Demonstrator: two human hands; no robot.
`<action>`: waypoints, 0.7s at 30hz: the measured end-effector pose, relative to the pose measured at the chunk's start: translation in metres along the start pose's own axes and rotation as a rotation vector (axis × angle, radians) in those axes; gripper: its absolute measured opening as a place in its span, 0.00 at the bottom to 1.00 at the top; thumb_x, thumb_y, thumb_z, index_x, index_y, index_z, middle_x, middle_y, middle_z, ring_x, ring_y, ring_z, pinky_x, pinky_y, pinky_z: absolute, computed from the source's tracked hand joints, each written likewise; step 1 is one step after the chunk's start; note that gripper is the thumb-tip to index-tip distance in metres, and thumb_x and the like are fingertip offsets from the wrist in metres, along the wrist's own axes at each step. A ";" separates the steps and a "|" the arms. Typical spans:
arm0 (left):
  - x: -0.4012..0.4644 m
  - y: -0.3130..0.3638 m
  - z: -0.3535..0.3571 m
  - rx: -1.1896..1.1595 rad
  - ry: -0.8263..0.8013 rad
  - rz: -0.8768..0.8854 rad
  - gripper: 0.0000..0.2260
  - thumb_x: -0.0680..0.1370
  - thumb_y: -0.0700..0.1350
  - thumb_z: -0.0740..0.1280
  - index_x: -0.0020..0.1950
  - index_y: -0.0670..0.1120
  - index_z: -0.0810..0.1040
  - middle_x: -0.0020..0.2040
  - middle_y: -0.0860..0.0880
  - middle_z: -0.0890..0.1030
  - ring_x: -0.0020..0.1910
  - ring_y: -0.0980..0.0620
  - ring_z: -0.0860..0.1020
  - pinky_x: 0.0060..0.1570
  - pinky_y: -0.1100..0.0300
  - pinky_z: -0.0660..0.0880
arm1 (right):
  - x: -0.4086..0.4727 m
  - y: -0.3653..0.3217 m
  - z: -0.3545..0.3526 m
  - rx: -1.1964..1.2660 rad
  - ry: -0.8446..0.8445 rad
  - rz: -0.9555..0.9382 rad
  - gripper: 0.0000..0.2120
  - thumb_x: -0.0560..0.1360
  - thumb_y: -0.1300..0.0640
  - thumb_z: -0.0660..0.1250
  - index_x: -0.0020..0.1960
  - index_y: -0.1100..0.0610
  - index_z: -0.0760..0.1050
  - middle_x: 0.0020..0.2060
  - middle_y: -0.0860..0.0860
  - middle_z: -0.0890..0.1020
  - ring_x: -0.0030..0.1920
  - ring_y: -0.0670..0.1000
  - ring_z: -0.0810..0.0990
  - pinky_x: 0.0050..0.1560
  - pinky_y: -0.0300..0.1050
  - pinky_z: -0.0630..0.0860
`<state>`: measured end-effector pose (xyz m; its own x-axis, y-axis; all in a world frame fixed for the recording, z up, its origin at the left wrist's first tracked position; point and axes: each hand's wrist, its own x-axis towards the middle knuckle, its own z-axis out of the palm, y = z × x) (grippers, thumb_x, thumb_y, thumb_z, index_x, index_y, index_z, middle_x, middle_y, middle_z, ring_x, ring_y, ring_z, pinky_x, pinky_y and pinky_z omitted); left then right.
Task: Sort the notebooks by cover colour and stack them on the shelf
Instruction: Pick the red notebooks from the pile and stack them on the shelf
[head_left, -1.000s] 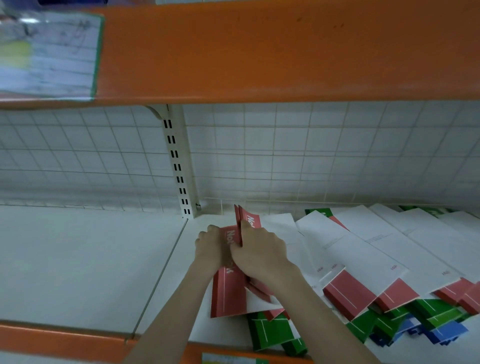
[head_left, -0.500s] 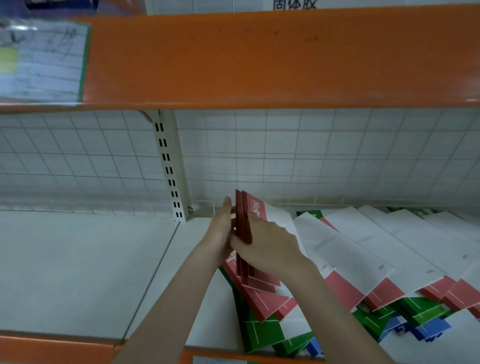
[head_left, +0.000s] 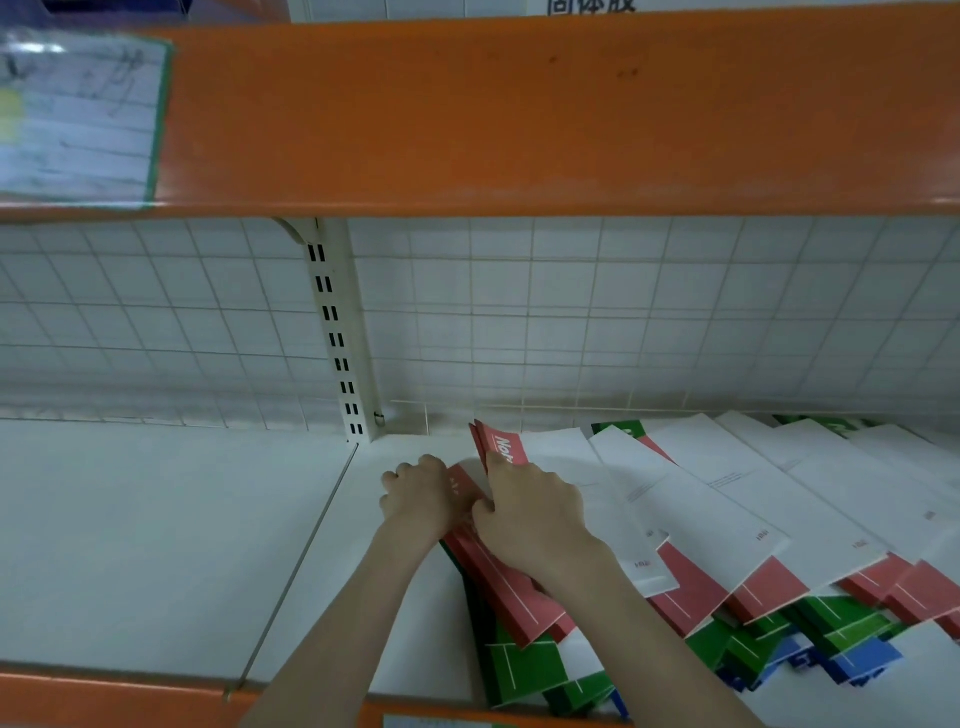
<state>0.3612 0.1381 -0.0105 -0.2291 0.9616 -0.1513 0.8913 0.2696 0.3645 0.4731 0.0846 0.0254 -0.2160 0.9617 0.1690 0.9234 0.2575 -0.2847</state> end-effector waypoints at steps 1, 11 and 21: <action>0.000 -0.002 0.000 -0.011 0.022 0.002 0.21 0.75 0.50 0.66 0.63 0.41 0.67 0.62 0.40 0.71 0.64 0.40 0.65 0.58 0.51 0.68 | 0.000 -0.001 0.001 0.007 0.002 -0.011 0.16 0.78 0.53 0.56 0.64 0.57 0.66 0.50 0.54 0.79 0.42 0.52 0.76 0.39 0.44 0.67; 0.000 -0.002 -0.008 -1.503 -0.041 -0.054 0.11 0.75 0.47 0.69 0.51 0.41 0.80 0.46 0.41 0.83 0.39 0.48 0.83 0.38 0.58 0.78 | 0.001 -0.006 0.000 0.151 0.084 -0.060 0.15 0.78 0.51 0.56 0.63 0.54 0.66 0.44 0.50 0.77 0.36 0.49 0.73 0.36 0.40 0.68; -0.003 -0.006 -0.002 -1.479 -0.240 0.019 0.08 0.70 0.36 0.72 0.49 0.41 0.81 0.42 0.41 0.85 0.40 0.42 0.84 0.36 0.54 0.79 | 0.006 0.027 -0.017 0.509 0.062 0.145 0.13 0.74 0.46 0.66 0.56 0.50 0.72 0.58 0.49 0.72 0.48 0.45 0.76 0.45 0.37 0.72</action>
<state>0.3556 0.1332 -0.0107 -0.0236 0.9739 -0.2257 -0.3307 0.2055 0.9211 0.5021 0.0960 0.0350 -0.0645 0.9873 0.1453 0.6684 0.1509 -0.7283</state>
